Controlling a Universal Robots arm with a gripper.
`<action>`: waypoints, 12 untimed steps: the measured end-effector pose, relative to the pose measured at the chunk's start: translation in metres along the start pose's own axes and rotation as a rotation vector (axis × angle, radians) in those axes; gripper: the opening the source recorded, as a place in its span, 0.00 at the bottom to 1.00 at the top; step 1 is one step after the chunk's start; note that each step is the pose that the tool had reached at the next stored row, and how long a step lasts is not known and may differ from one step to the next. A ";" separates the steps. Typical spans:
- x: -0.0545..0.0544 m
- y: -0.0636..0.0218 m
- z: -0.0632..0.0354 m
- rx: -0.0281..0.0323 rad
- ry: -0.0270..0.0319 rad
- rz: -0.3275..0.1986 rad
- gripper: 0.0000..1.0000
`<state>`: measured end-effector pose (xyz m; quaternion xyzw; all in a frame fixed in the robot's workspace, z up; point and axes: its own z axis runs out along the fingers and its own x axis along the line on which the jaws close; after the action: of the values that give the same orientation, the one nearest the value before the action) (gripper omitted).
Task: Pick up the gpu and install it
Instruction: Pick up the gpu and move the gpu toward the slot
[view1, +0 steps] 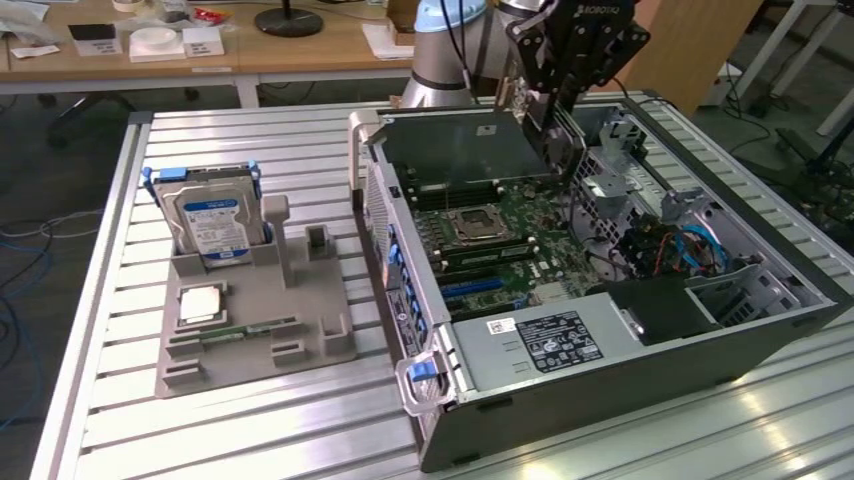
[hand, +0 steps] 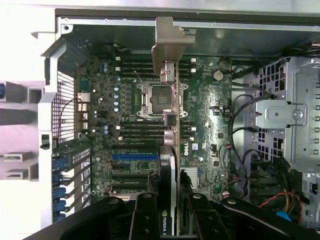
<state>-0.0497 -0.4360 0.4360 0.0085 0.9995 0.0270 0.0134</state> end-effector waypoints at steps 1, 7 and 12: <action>-0.002 0.0000 0.0001 0.0000 0.0000 0.000 0.27; -0.014 0.0003 0.0006 0.0000 0.0000 0.000 0.27; -0.032 0.0005 0.0012 0.0000 0.0001 0.000 0.27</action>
<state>-0.0181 -0.4360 0.4357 0.0085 0.9995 0.0270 0.0134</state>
